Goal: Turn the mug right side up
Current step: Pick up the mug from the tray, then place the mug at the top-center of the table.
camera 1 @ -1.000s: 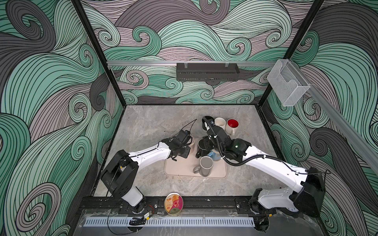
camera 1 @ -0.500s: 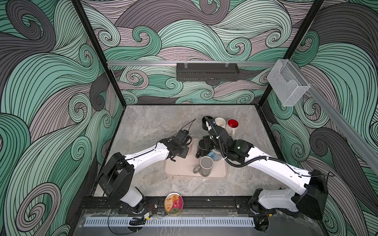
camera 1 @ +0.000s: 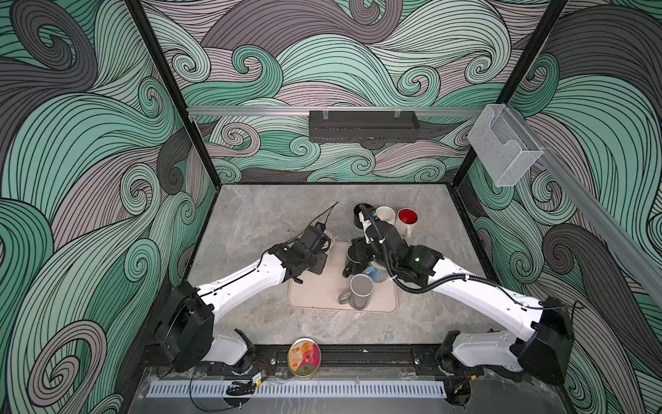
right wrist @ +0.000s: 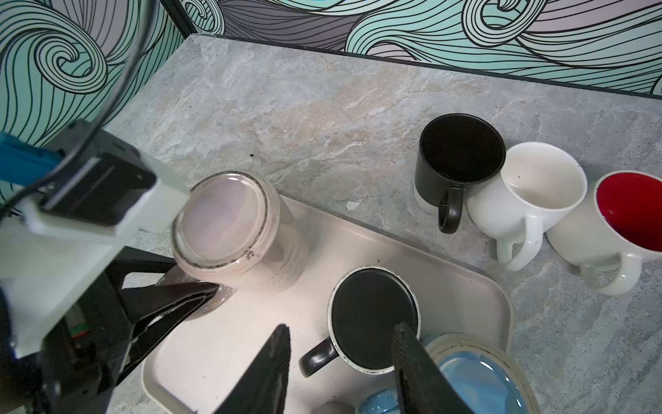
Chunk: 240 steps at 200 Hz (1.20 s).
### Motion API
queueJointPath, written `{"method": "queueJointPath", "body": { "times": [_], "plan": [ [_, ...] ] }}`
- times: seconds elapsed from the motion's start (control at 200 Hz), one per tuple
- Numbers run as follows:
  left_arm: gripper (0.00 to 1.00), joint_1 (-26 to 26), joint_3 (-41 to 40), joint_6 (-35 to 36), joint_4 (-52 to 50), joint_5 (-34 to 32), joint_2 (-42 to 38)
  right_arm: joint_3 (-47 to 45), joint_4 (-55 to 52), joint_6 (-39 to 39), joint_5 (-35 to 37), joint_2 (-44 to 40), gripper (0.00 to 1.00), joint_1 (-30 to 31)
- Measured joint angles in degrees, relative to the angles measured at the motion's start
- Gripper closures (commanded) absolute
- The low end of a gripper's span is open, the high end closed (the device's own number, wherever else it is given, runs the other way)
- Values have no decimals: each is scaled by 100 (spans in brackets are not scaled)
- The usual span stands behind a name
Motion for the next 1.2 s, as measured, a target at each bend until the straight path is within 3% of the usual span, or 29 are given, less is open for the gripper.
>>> {"method": "queueJointPath", "body": {
  "times": [0.38,0.565,0.886,1.201],
  "plan": [
    [100,4,-20,-133,210,-33,-868,-229,503,363,-610,-13,47,-210],
    [100,254,-164,-444,730,553,-1399,-682,962,610,-1115,-192,48,-269],
    [100,994,-767,-1735,2092,1674,-1980,-1467,2400,1325,-2168,-654,44,-409],
    [100,1207,-1248,-3182,3580,2562,-1991,-1541,3523,1941,-3097,-636,43,-498]
  ]
}}
